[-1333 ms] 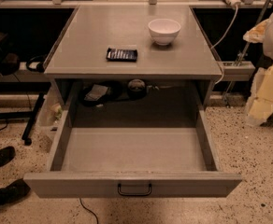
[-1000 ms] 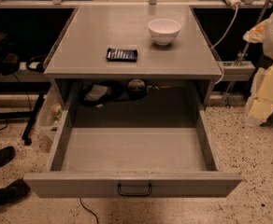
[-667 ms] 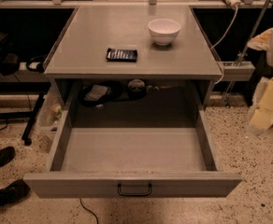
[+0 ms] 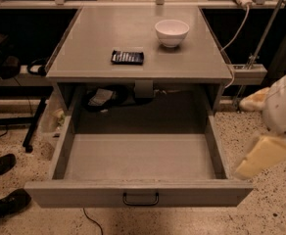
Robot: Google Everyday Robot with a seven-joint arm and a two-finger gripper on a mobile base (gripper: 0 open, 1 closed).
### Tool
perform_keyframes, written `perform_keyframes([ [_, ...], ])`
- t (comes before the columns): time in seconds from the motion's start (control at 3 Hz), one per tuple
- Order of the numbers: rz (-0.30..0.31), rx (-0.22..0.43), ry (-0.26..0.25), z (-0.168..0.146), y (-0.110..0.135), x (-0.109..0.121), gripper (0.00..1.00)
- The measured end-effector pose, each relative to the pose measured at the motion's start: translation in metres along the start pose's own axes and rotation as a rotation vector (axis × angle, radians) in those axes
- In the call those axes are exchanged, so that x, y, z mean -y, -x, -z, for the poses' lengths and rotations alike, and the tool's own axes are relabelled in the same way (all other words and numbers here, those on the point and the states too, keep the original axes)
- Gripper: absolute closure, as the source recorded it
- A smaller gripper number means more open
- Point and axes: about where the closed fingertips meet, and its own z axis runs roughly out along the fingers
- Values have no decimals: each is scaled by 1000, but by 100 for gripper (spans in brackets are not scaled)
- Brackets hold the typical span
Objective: Close top drawer
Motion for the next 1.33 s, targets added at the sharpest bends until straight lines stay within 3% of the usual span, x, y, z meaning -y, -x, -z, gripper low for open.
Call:
perform_keyframes([
  [1.0,-96,79,181,-117,-29,-91,89],
  [1.33,-110,91,214,-154,-35,-107,100],
])
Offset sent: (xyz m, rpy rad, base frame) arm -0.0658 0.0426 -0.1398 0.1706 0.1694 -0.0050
